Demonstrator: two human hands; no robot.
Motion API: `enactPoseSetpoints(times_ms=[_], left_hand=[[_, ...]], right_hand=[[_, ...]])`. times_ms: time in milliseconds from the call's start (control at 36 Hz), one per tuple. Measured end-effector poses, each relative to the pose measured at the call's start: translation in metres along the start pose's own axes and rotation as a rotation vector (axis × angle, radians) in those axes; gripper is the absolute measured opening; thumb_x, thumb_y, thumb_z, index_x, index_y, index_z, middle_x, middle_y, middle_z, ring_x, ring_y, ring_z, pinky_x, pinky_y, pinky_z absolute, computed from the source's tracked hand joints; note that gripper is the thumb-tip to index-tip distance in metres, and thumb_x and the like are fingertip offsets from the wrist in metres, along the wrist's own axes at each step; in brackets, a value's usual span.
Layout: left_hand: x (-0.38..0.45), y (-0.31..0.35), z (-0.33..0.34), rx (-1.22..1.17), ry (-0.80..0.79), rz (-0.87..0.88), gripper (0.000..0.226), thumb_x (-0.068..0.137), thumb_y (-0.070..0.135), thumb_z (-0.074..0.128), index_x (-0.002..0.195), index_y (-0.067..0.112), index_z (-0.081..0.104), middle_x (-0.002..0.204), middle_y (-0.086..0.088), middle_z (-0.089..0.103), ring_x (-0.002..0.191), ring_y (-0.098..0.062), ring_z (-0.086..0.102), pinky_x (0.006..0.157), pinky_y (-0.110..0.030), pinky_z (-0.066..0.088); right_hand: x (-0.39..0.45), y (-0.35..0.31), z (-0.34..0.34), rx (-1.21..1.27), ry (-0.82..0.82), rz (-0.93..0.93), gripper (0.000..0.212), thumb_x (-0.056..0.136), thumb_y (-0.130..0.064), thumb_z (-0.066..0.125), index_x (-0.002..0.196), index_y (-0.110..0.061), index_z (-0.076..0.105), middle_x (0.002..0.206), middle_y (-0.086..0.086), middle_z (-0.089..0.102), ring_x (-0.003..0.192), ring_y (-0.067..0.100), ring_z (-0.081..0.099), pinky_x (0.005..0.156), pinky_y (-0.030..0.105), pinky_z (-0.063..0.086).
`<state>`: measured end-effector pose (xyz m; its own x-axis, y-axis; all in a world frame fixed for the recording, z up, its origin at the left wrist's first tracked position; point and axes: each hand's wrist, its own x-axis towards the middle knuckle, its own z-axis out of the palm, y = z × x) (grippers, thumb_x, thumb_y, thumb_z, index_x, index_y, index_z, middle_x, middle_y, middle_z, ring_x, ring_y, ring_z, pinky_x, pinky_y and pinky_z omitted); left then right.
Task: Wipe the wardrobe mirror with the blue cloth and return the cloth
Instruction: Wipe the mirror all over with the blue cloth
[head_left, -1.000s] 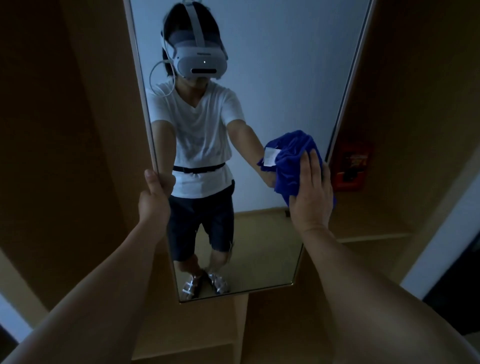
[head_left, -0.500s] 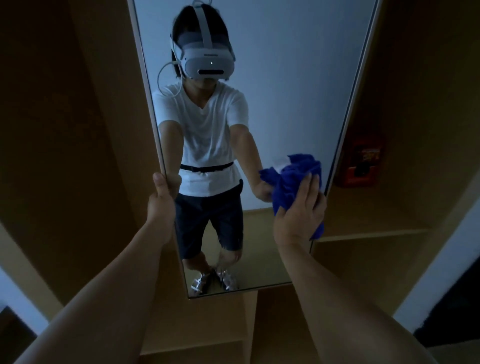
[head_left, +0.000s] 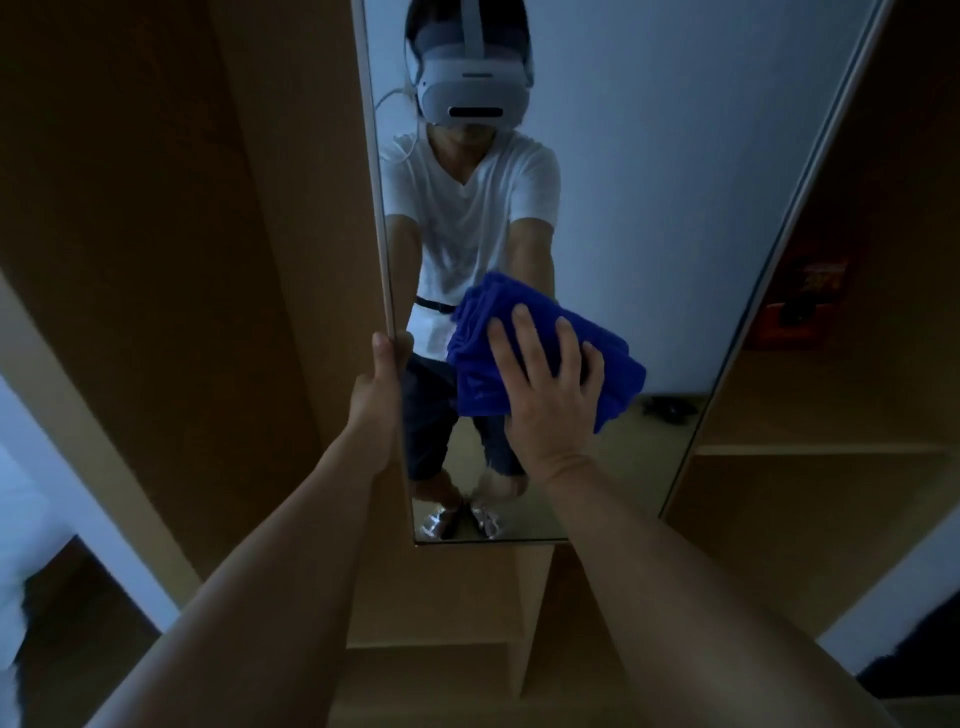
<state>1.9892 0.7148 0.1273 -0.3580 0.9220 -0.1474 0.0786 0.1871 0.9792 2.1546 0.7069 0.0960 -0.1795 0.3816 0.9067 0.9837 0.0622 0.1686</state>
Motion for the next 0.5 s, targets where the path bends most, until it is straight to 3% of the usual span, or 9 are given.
enactPoseSetpoints(times_ms=[83,139,222,333,500], left_hand=[[0.008,-0.008,0.000,-0.015,-0.031,0.068,0.070,0.090,0.067,0.016,0.120,0.017,0.056,0.079,0.006,0.056,0.065,-0.004,0.052,0.049,-0.018,0.035],[0.013,-0.011,0.000,-0.057,-0.045,0.109,0.062,0.092,0.063,0.018,0.098,0.021,0.063,0.078,0.002,0.062,0.067,-0.008,0.057,0.053,-0.019,0.042],[0.018,-0.016,0.003,-0.107,-0.030,0.134,0.054,0.093,0.061,0.021,0.076,0.026,0.057,0.074,0.000,0.063,0.072,-0.015,0.061,0.066,-0.028,0.049],[0.025,-0.021,0.002,-0.124,-0.025,0.116,0.048,0.090,0.064,0.028,0.077,0.027,0.057,0.087,-0.002,0.064,0.085,-0.021,0.062,0.085,-0.041,0.048],[0.031,-0.026,-0.002,-0.077,-0.141,0.110,0.060,0.086,0.069,0.027,0.089,0.019,0.061,0.101,-0.009,0.065,0.095,-0.026,0.061,0.098,-0.050,0.044]], right_hand=[[-0.017,-0.016,0.009,0.033,-0.012,-0.087,0.058,0.087,-0.032,0.049,0.142,-0.026,0.031,0.146,0.001,0.042,0.126,0.035,0.035,0.097,0.055,0.037],[-0.027,-0.028,0.014,0.083,-0.047,-0.142,0.053,0.089,-0.028,0.037,0.142,-0.027,0.032,0.147,0.000,0.038,0.126,0.035,0.035,0.098,0.054,0.033],[-0.040,-0.045,0.022,0.080,-0.028,-0.205,0.051,0.089,-0.029,0.044,0.140,-0.028,0.039,0.144,-0.002,0.045,0.124,0.034,0.037,0.098,0.051,0.029],[-0.060,-0.061,0.033,0.071,-0.066,-0.271,0.073,0.072,-0.030,0.072,0.139,-0.029,0.043,0.146,-0.003,0.043,0.126,0.034,0.037,0.100,0.049,0.027],[-0.072,-0.071,0.035,0.096,-0.128,-0.204,0.059,0.082,-0.027,0.054,0.140,-0.029,0.042,0.146,-0.003,0.043,0.125,0.034,0.036,0.097,0.049,0.027]])
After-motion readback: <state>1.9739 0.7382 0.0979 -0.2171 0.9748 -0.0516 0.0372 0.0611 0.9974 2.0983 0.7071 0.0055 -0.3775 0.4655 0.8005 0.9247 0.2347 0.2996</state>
